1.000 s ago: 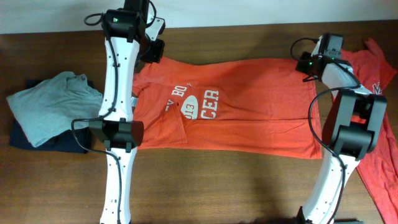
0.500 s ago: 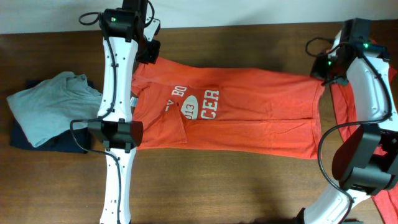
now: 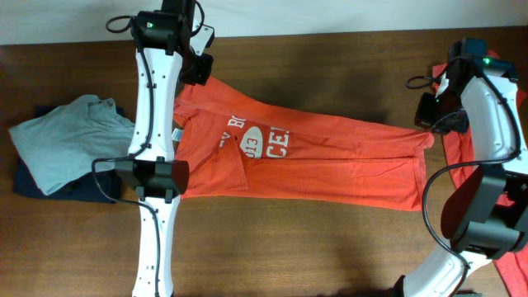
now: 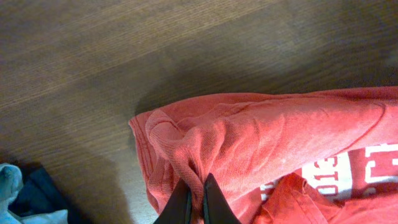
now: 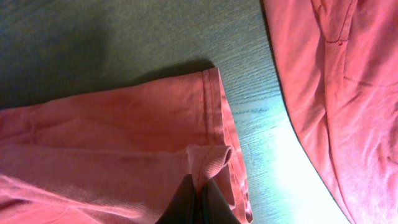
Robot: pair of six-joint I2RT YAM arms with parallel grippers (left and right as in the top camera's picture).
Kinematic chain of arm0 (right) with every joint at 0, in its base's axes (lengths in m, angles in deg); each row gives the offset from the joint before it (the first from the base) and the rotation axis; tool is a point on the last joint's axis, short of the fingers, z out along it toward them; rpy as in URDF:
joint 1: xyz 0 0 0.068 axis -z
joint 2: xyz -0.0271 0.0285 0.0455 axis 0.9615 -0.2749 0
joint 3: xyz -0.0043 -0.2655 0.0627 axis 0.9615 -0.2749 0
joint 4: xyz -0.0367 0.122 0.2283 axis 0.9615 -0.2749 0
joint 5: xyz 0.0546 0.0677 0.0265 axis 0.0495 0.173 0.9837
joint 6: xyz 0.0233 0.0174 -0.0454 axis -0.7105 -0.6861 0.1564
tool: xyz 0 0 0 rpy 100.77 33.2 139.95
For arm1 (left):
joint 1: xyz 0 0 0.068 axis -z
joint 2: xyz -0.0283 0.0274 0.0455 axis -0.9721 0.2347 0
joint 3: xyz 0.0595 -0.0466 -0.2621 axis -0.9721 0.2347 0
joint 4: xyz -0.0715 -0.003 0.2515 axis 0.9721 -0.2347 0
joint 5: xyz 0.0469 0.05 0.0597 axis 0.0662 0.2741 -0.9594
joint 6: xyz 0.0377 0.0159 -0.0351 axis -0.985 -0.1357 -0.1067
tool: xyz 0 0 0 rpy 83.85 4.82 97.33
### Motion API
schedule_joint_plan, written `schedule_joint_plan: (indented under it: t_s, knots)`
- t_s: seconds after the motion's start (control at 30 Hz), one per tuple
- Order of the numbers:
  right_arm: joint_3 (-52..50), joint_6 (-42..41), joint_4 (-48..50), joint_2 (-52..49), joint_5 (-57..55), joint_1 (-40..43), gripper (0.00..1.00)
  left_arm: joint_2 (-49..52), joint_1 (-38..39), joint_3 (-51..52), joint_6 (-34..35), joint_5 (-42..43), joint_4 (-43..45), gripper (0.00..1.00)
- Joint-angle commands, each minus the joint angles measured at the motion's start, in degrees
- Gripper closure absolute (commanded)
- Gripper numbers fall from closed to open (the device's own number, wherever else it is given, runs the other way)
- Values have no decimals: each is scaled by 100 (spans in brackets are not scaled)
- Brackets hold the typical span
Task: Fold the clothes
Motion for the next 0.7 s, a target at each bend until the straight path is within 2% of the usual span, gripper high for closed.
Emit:
schedule_joint_plan:
  t_s: [0.0, 0.17, 0.3, 0.57, 0.67]
  knots:
    - [11, 17, -122, 96, -170, 22, 96, -584, -2, 393, -57, 286, -9, 99]
    - [11, 44, -192, 96, -146, 22, 96, -1099, 46, 1580, 48, 302, -9, 98]
    - [11, 125, -417, 96, -153, 22, 96, -1443, 46, 2918, 87, 291, -9, 99]
    - [11, 131, -881, 96, -160, 22, 95, -1700, 44, 4057, 85, 271, -9, 98]
    - [9, 267, -1043, 96, -179, 22, 94, -1816, 39, 4249, 85, 20, -11, 98]
